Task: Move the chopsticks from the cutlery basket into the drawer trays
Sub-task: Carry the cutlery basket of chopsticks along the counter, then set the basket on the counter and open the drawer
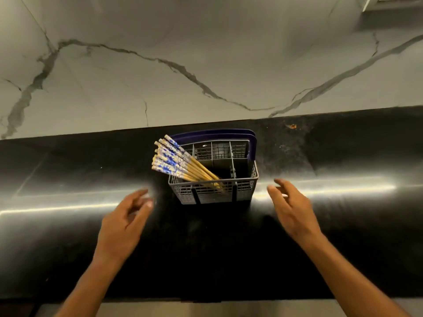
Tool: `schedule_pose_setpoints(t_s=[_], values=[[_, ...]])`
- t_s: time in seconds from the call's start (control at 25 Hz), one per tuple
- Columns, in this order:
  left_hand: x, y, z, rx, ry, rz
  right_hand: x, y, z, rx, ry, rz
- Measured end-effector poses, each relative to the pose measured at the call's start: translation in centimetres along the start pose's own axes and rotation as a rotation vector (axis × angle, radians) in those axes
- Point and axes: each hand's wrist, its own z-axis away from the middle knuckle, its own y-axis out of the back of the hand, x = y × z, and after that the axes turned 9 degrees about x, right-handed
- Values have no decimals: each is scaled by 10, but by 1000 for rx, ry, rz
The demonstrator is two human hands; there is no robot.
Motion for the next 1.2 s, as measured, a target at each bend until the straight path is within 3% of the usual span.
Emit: schedule_pose_setpoints(t_s=[0.16,0.36,0.44,0.52,0.72,0.88,0.96,1.08,1.2], values=[[-33,16,97,-141,-84,-69,45,23,77,130,185,22],[-92,-12,156,-586,-19,-335,82,13,168,185,413,147],[-113,-40,166,-681,16,-404,101,5,192,150,437,185],[-135,-69,170,-717,49,-512,120,-6,215,131,456,250],[-156,-108,162,-736,-94,-816,144,-10,241,18,440,477],[-160,-104,163,-855,-199,-875,142,-9,241,22,432,625],[-157,-101,170,-912,-148,-873,144,-4,236,31,406,675],[-152,-92,181,-894,-65,-862,160,2,231,42,427,733],[-158,-81,205,-790,-99,-845,173,13,224,19,433,795]])
